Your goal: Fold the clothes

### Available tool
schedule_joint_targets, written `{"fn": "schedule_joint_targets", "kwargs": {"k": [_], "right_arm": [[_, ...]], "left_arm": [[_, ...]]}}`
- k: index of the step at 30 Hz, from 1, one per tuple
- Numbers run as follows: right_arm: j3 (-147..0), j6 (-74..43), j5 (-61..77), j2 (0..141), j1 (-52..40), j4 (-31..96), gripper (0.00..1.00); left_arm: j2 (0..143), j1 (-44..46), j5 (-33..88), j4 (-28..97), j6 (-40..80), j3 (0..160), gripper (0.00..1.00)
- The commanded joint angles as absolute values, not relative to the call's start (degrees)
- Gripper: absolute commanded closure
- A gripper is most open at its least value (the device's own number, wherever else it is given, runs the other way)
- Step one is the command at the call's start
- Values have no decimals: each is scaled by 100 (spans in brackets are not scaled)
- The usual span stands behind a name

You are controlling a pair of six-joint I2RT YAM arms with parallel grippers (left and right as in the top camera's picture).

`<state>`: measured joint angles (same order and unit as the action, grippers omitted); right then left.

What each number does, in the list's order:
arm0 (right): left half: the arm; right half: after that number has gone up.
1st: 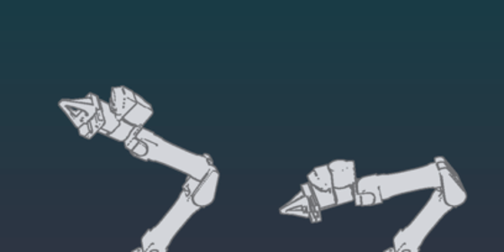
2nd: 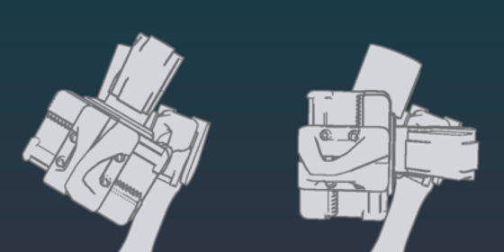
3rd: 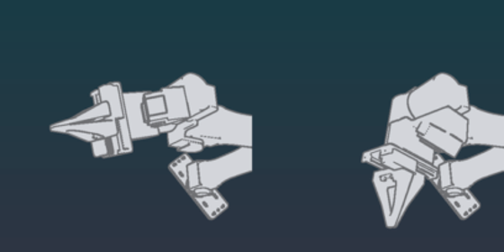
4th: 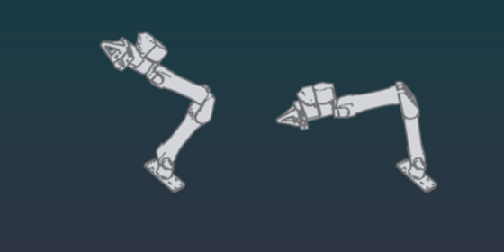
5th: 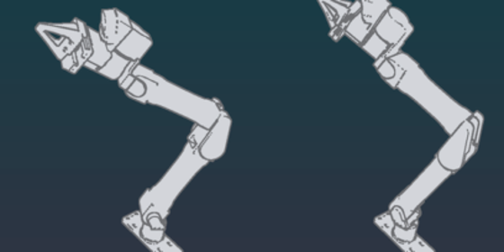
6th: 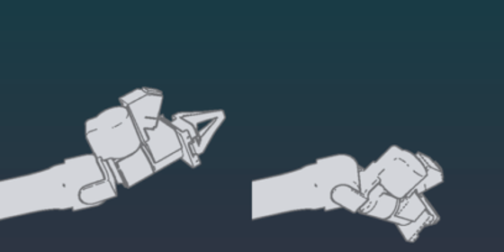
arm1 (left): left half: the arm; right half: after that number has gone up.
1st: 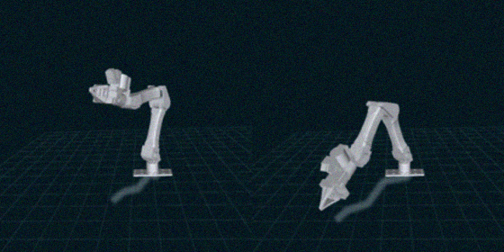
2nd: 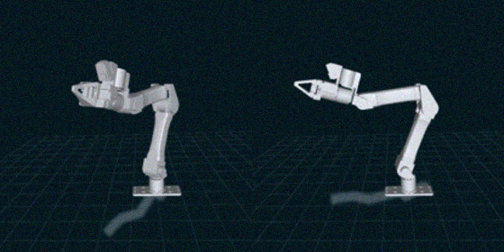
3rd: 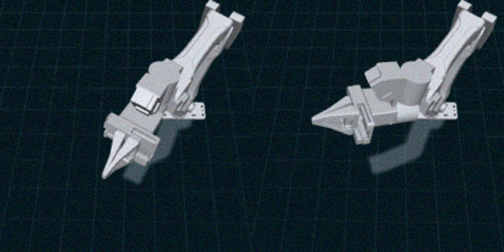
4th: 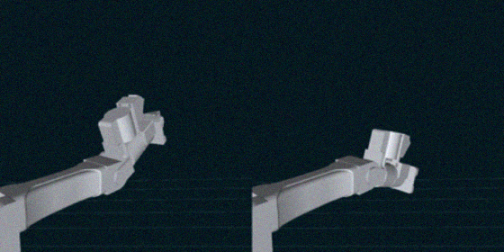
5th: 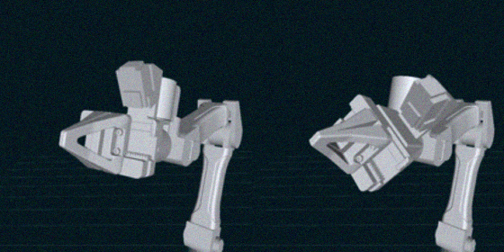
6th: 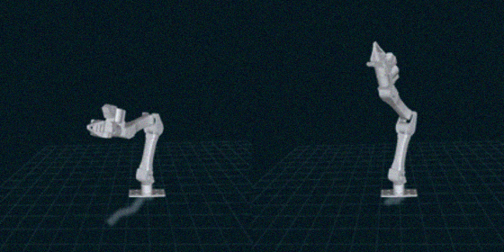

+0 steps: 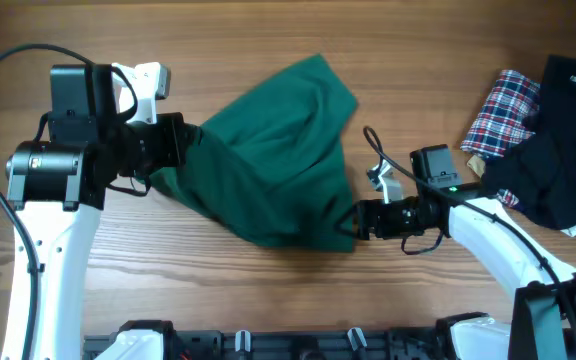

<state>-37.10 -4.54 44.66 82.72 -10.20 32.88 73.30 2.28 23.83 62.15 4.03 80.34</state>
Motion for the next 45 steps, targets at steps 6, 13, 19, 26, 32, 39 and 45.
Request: {"fn": "schedule_joint_targets", "kwargs": {"k": [6,13,19,26,32,39,45], "right_arm": [[-3662,-939,4001,8641,-1275,2897,16],[-3662,-1028,4303,9275,-1275,2482,16],[-3662,-1046,4379,9275,-1275,2377,17],[-3675,-1052,4641,9275,-1278,2191,32],[-3673,-1074,4639,9275,-1603,2333,43],[-3675,-1472,4460,9273,-1730,2272,94],[-4066,-1584,4530,8805,-1730,2696,95]], "left_arm": [[7325,202,2351,6202,497,8123,96],[7325,200,2351,6237,497,8123,96],[7325,200,2349,6243,497,8123,96],[7332,200,2349,6243,497,8123,96],[7332,200,2349,6237,497,8123,96],[7332,200,2349,6241,497,8123,96],[7323,202,2355,6222,499,8125,96]]}}
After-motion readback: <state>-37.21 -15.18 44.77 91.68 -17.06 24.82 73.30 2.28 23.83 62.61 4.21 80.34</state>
